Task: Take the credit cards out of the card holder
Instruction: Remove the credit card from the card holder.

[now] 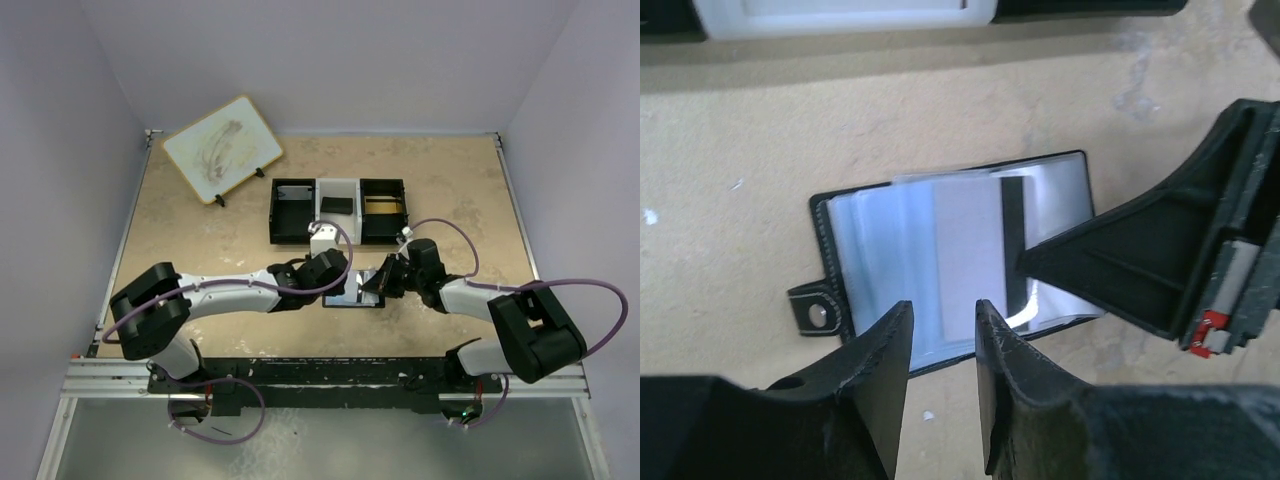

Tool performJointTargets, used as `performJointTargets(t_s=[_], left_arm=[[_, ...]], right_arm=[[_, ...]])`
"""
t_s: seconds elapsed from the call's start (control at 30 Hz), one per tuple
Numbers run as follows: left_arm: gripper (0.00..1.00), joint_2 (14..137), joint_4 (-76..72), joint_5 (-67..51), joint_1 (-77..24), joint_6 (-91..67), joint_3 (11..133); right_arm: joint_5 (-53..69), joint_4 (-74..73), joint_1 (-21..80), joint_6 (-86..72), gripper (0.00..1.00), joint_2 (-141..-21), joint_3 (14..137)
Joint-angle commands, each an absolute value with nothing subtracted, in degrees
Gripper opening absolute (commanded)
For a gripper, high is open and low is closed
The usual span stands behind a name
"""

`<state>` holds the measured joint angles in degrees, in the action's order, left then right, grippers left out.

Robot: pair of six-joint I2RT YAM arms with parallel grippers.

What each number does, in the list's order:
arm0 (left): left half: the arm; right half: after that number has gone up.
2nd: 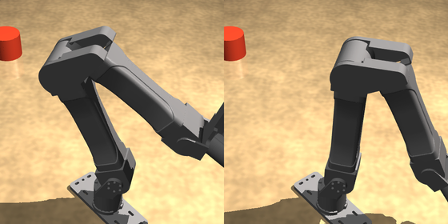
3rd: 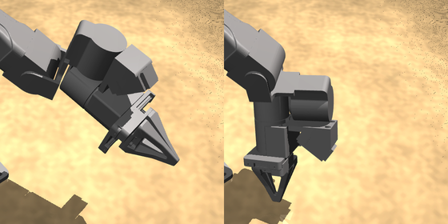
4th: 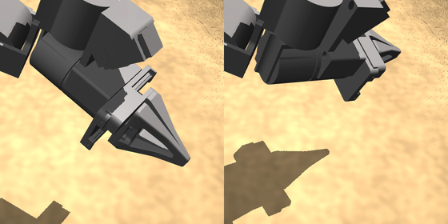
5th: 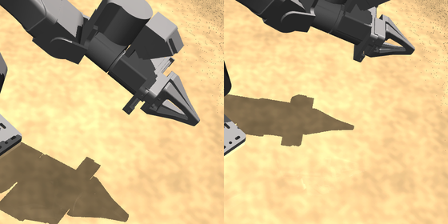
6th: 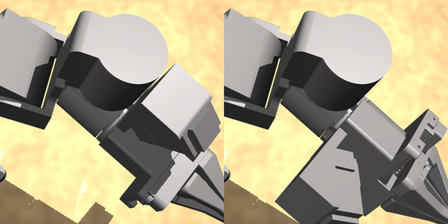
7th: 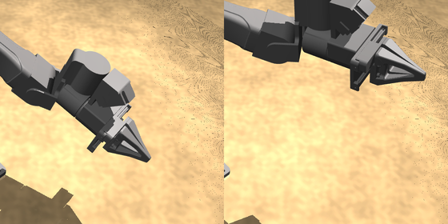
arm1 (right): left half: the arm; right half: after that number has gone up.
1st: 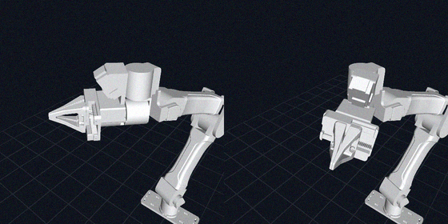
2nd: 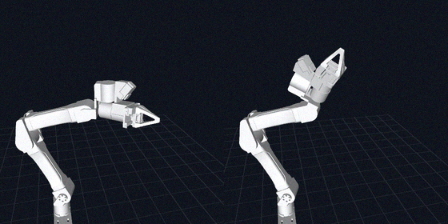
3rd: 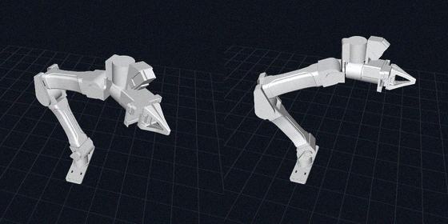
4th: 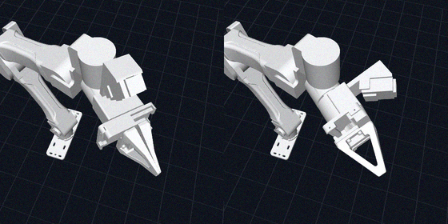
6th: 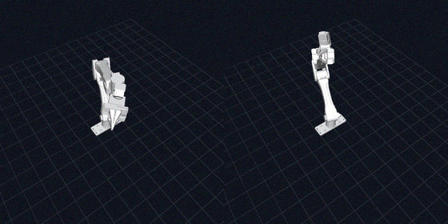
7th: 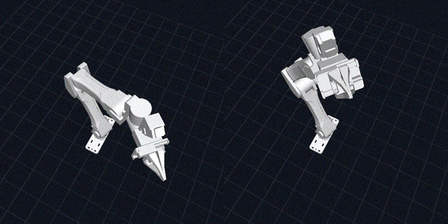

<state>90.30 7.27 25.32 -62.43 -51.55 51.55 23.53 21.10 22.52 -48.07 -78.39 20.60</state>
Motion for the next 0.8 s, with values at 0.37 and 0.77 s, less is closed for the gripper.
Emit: performJointTargets(t_s=[0.37, 0.77], left_arm=[[0.13, 101.48, 2.13, 22.55, -61.87, -52.1, 53.14], [0.07, 99.77, 4.4, 24.91, -62.23, -53.62, 49.7]], right_arm=[[23.2, 19.27, 22.23, -46.13, 0.02, -77.69, 20.84], [28.14, 28.62, 22.23, -48.83, 0.25, -79.31, 20.15]])
